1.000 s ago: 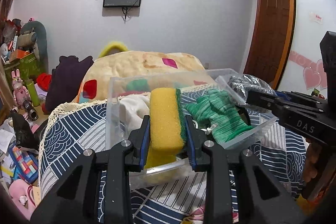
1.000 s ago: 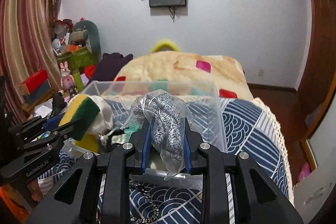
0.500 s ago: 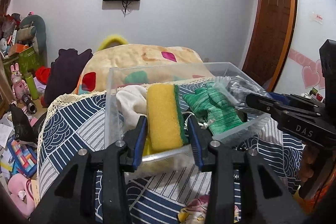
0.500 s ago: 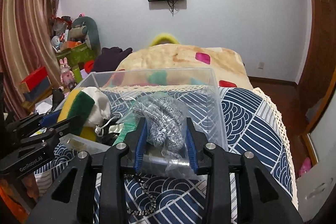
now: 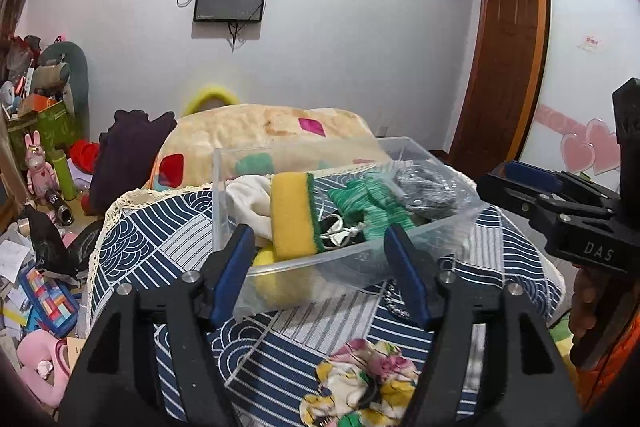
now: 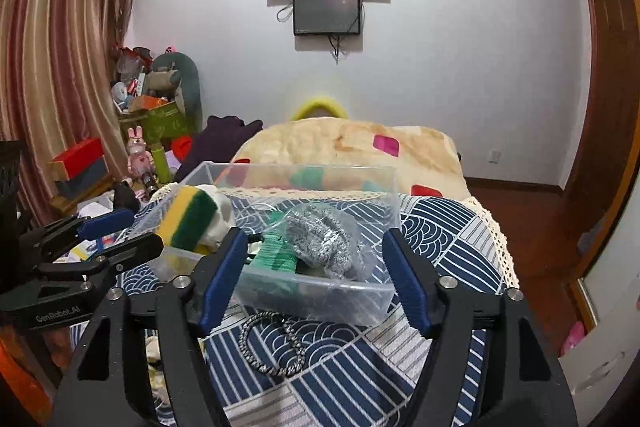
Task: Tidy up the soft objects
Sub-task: 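Place the sponge into the box with the left tool while the right tool drops the bag in, then grasp the floral scrunchie with the left tool while the right tool grasps the braided bracelet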
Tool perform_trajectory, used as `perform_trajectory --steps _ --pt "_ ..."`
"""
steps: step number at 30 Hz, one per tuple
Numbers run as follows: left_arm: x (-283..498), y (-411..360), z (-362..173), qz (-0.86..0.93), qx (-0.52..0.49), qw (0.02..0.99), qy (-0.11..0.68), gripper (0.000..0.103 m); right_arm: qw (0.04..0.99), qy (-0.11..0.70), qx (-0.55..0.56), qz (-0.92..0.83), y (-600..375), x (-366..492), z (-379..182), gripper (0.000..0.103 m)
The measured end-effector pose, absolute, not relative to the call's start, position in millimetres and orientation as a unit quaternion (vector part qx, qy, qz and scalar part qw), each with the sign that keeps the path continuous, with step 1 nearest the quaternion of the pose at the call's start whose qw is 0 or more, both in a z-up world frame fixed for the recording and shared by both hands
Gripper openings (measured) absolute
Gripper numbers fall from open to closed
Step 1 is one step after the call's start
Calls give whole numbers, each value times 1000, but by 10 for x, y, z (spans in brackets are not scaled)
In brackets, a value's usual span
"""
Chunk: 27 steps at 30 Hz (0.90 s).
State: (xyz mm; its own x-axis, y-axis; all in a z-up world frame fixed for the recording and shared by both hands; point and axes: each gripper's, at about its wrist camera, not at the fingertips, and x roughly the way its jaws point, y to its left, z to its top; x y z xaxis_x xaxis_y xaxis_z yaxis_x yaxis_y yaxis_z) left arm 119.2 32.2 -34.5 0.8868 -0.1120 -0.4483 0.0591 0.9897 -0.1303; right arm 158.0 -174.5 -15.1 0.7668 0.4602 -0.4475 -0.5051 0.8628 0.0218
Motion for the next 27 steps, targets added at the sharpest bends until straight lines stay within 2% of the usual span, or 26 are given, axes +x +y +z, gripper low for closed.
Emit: perform_trajectory --steps 9,25,27 --pt "914 259 -419 -48 -57 968 240 86 930 234 -60 276 -1723 1402 -278 68" --pt "910 125 -1189 -97 -95 928 346 86 893 324 -71 304 -1490 1511 -952 68" --pt "902 101 -1214 -94 -90 930 343 86 889 331 -75 307 -1446 1564 -1008 64"
